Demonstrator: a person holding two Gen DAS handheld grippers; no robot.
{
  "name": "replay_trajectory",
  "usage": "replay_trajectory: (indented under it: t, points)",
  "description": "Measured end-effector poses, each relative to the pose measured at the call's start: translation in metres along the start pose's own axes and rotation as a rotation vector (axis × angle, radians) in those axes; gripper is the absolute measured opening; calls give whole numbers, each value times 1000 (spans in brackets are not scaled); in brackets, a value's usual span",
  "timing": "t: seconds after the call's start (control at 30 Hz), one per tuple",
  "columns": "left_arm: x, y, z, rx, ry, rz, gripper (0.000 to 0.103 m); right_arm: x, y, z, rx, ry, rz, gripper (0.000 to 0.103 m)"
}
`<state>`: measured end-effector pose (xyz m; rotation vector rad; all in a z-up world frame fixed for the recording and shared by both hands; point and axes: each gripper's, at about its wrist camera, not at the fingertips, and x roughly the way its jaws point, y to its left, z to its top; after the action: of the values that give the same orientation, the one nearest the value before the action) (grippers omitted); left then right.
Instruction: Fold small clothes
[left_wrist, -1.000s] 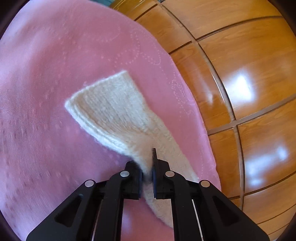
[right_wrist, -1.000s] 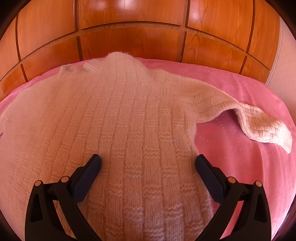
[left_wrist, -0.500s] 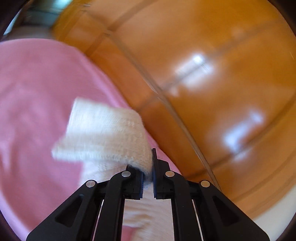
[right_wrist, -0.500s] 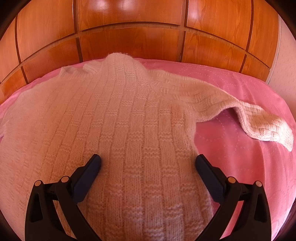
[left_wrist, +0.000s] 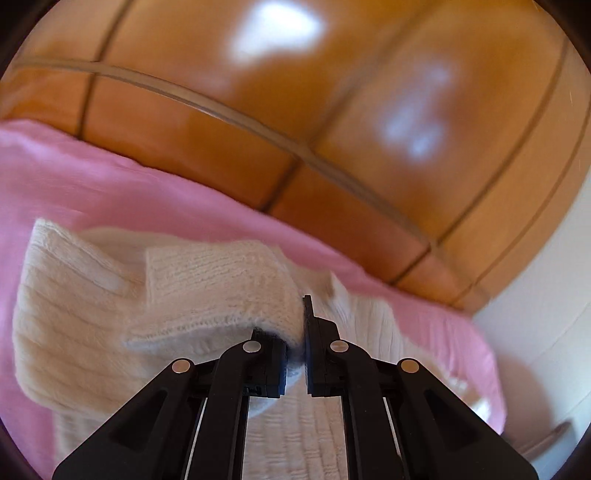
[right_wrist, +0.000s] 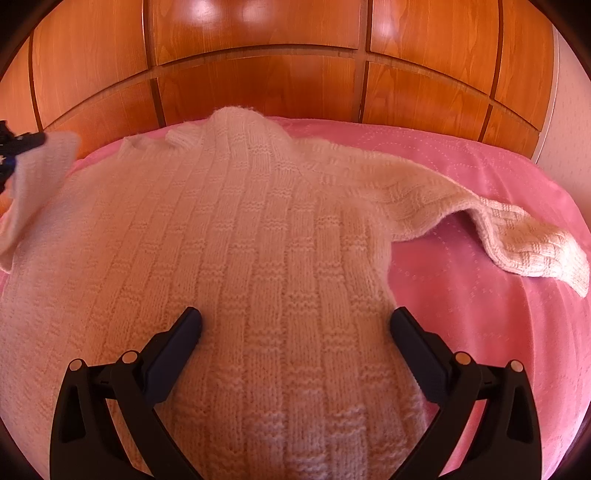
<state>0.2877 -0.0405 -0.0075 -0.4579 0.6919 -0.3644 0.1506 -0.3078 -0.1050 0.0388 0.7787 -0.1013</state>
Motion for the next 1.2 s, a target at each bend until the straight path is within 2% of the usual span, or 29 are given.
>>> replay_trajectory:
  t: [0.13, 0.17, 0.2, 0.23, 0.27, 0.3, 0.37, 0.43, 0.5, 0.6, 0.63, 0.7, 0.8, 0.87, 0.93, 1.03, 1.07, 1.2]
  points:
    - [35, -36, -23, 125, 91, 41, 5, -1, 0, 0, 3, -1, 3, 101]
    - [39, -41, -29, 153, 109, 55, 13, -1, 0, 0, 4, -1, 4, 101]
    - [42, -45, -38, 178, 127, 50, 30, -1, 0, 1, 5, -1, 5, 101]
    - [39, -41, -44, 183, 134, 31, 40, -1, -1, 1, 6, -1, 6, 101]
    - [33, -41, -49, 183, 135, 16, 57, -1, 0, 1, 6, -1, 7, 101]
    - [25, -37, -55, 184, 124, -6, 62, -1, -1, 1, 6, -1, 7, 101]
    - [15, -28, -59, 182, 100, 6, 62, -1, -1, 1, 8, -1, 9, 101]
    - [5, -16, -62, 161, 68, 57, 62, -1, 0, 1, 8, -1, 9, 101]
    - [-11, 7, -63, 124, 20, 146, 62, -1, 0, 1, 8, -1, 9, 101]
    - [-43, 47, -66, 37, -73, 354, 62, -2, 0, 1, 7, -2, 5, 101]
    - [-54, 64, -68, -15, -100, 398, 62, -2, 1, 1, 4, -2, -2, 101]
    - [-70, 88, -73, -99, -133, 433, 62, -2, 5, 3, -10, 6, -24, 101]
    - [-84, 123, -81, -246, -130, 448, 62, -10, 13, 10, -26, -2, -65, 101]
    - [-79, 139, -82, -314, -89, 415, 62, -24, 27, 21, -33, -59, -6, 101]
    - [-79, 138, -82, -310, -96, 414, 62, -32, 53, 35, -58, -75, 86, 101]
    - [-81, 134, -85, -285, -114, 386, 62, -24, 100, 56, -127, -33, 176, 101]
    - [-82, 135, -85, -293, -118, 374, 68, -18, 117, 61, -159, -15, 190, 101]
    - [-85, 141, -89, -323, -135, 331, 68, 13, 177, 78, -311, -17, 152, 101]
